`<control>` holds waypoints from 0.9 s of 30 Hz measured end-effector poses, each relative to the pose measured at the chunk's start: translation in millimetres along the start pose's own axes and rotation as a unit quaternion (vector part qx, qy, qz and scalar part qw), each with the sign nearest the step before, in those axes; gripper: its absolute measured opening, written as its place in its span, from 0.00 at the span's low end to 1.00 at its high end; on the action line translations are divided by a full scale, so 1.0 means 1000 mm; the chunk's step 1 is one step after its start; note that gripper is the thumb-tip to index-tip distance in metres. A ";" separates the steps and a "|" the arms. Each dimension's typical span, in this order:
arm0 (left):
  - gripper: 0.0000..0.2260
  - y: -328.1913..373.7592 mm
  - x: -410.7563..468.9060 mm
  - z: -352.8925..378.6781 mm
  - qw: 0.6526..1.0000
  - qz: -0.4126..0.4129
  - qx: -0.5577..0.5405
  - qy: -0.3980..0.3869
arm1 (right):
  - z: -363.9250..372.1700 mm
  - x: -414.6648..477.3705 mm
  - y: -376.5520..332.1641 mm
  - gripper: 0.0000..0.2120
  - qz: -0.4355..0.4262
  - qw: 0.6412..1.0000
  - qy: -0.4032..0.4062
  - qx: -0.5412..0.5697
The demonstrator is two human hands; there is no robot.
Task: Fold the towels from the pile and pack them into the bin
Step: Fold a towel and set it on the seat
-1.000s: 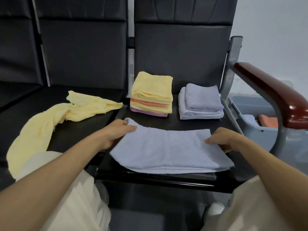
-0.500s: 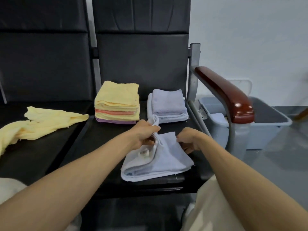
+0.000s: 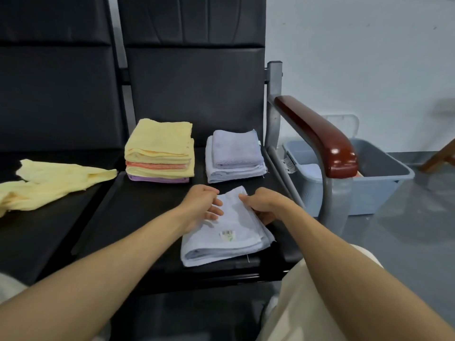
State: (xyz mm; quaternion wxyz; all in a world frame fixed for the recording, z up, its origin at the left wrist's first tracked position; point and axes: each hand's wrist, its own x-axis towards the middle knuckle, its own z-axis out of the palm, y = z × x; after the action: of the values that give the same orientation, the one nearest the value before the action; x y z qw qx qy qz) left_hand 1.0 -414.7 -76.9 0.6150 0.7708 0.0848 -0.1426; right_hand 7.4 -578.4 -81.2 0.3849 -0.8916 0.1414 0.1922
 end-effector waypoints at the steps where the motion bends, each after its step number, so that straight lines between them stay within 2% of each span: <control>1: 0.08 0.000 0.000 -0.012 1.000 0.015 0.006 0.010 | 0.003 -0.003 -0.001 0.26 -0.005 0.999 0.002 -0.053; 4: 0.10 0.000 -0.003 -0.045 0.999 0.031 0.017 0.036 | 0.017 -0.008 -0.003 0.33 -0.038 0.974 -0.003 -0.224; 7: 0.10 -0.001 -0.007 -0.070 0.998 0.038 0.021 0.049 | 0.025 -0.013 -0.004 0.35 -0.081 0.959 0.007 -0.271; 11: 0.10 -0.002 -0.014 -0.092 0.997 0.044 0.015 0.060 | 0.027 -0.025 -0.019 0.26 -0.167 0.973 0.032 -0.154; 15: 0.08 -0.005 -0.018 -0.103 0.996 0.047 0.008 0.072 | 0.029 -0.043 -0.046 0.19 -0.235 0.968 0.080 -0.050; 18: 0.04 -0.010 -0.019 -0.104 0.994 0.053 -0.001 0.100 | 0.028 -0.051 -0.067 0.15 -0.259 0.961 0.081 0.052; 19: 0.04 -0.012 -0.020 -0.103 0.994 0.042 -0.012 0.101 | 0.027 -0.054 -0.073 0.15 -0.266 0.957 0.073 0.088; 20: 0.09 -0.014 -0.022 -0.102 0.995 0.013 -0.040 0.092 | 0.026 -0.057 -0.080 0.14 -0.271 0.952 0.061 0.126; 22: 0.21 -0.016 -0.027 -0.106 0.985 -0.079 -0.154 0.026 | 0.022 -0.062 -0.091 0.13 -0.276 0.940 0.042 0.198; 24: 0.27 -0.019 -0.029 -0.113 0.948 -0.131 -0.275 -0.096 | 0.017 -0.064 -0.097 0.11 -0.260 0.923 0.024 0.284; 25: 0.25 -0.022 -0.032 -0.116 0.930 -0.134 -0.311 -0.142 | 0.014 -0.065 -0.097 0.12 -0.247 0.911 0.002 0.330; 27: 0.21 -0.023 -0.033 -0.121 0.913 -0.102 -0.352 -0.178 | 0.007 -0.063 -0.094 0.14 -0.231 0.889 -0.049 0.393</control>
State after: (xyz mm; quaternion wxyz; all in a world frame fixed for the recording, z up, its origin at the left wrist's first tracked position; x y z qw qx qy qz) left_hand -23.2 -290.2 -62.5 0.8336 0.4532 0.0972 -0.3005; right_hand -12.2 -504.3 2.4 0.7438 -0.6644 -0.0231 0.0697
